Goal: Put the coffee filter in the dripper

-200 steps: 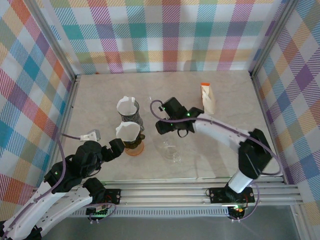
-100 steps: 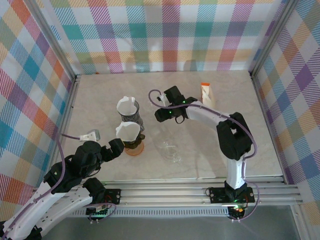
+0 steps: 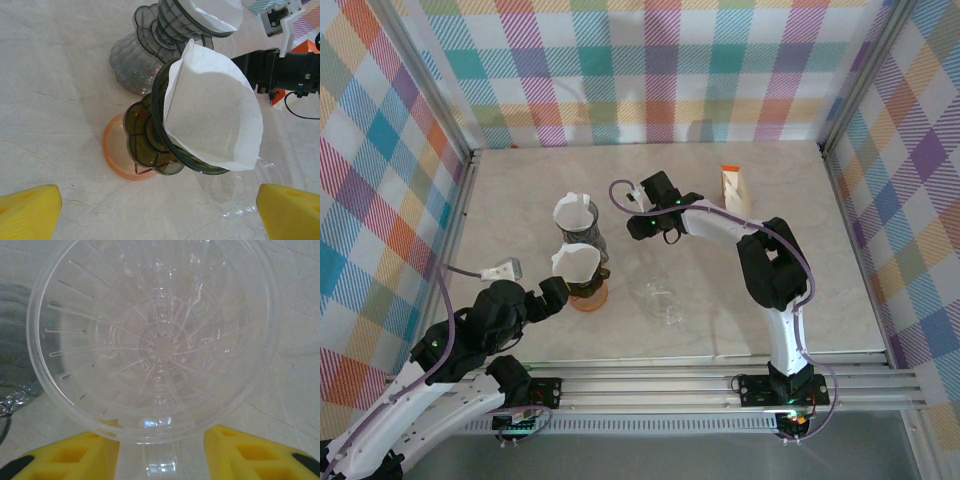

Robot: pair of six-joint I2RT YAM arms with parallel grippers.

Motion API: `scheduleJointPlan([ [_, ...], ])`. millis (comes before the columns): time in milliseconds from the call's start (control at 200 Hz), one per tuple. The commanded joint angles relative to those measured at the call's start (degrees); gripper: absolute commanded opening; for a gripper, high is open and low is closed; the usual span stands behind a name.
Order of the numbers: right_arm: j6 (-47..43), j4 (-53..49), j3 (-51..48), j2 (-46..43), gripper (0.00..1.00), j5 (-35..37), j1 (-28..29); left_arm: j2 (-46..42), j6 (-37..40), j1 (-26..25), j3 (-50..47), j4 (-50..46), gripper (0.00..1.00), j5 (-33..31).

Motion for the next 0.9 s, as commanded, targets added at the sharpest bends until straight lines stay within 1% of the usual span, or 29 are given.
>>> scheduleJointPlan([
  [0, -0.4, 1.9, 1.5, 0.9, 0.36, -1.7, 0.3, 0.2, 0.9, 0.3, 1.5, -1.6, 1.00, -1.2],
  [80, -0.4, 2.1, 1.0, 0.4, 0.25, -1.8, 0.4, 0.2, 1.0, 0.4, 1.5, -1.5, 1.00, -0.9],
  [130, -0.5, 2.5, 0.3, -0.3, 0.19, -1.8, 0.4, 0.1, 1.1, 0.3, 1.7, -1.5, 1.00, -0.8],
  [240, -0.5, 3.4, -1.8, -3.0, 0.13, -1.2, 0.8, 0.1, 1.6, 0.3, 2.3, -1.5, 1.00, -0.6],
  [375, 0.4, 4.3, -6.1, -9.1, 0.11, -0.5, 1.6, 0.0, 1.9, 0.3, 2.9, -1.9, 1.00, -1.1],
  [440, 1.7, 3.3, -7.7, -12.5, 0.10, 1.4, 2.3, -0.1, 1.9, 0.3, 2.9, -1.9, 1.00, -1.0],
  [595, 5.4, -3.5, -11.3, -20.8, 0.09, 6.7, 4.3, -0.6, 1.9, 0.4, 3.0, -1.6, 1.00, -0.5],
  [735, 8.8, -7.8, -16.9, -30.8, 0.09, 8.1, 6.3, -0.9, 1.2, 0.3, 2.5, -1.3, 1.00, -0.1],
  [895, 10.0, -13.8, -21.4, -40.9, 0.09, 11.3, 11.7, -1.5, 0.8, 0.3, 2.6, -1.3, 1.00, 0.4],
])
